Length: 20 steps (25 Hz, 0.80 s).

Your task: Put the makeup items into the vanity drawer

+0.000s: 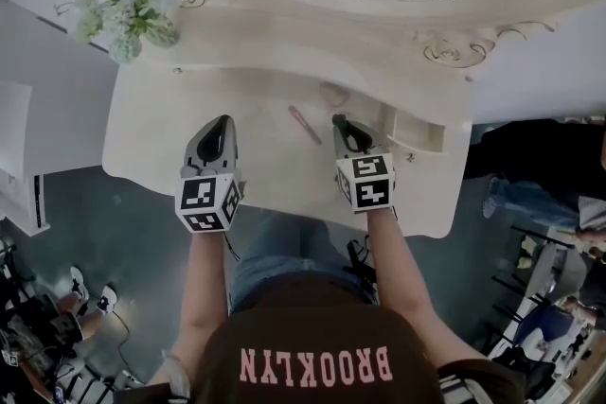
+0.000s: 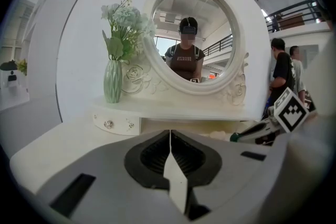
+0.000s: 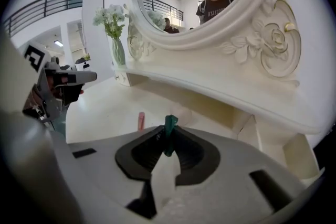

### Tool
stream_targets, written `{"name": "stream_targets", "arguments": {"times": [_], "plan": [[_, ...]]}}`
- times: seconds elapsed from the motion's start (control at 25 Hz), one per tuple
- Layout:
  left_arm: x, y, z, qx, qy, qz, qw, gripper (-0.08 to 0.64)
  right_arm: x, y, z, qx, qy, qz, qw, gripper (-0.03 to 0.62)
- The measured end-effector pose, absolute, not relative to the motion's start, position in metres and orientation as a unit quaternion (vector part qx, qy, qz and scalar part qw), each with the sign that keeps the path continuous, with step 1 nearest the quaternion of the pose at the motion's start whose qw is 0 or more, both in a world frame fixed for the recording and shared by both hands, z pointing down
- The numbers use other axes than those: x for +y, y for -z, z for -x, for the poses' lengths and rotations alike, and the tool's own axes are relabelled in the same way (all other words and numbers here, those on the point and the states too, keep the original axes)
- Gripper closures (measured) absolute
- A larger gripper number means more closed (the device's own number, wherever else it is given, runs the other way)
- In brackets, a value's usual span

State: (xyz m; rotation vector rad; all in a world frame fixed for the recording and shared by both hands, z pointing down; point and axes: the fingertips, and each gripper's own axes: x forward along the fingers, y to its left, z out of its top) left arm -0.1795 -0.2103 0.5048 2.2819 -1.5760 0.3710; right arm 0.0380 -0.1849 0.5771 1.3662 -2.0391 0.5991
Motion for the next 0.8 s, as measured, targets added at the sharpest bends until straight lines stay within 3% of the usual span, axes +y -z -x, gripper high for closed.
{"name": "stream_targets", "arguments": {"times": [0.8], "plan": [[-0.244, -0.467, 0.163, -0.507, -0.101, -0.844, 0.139, 0.554, -0.198, -0.506, -0.065, -0.747, -0.188, -0.593, 0.234, 0.538]]}}
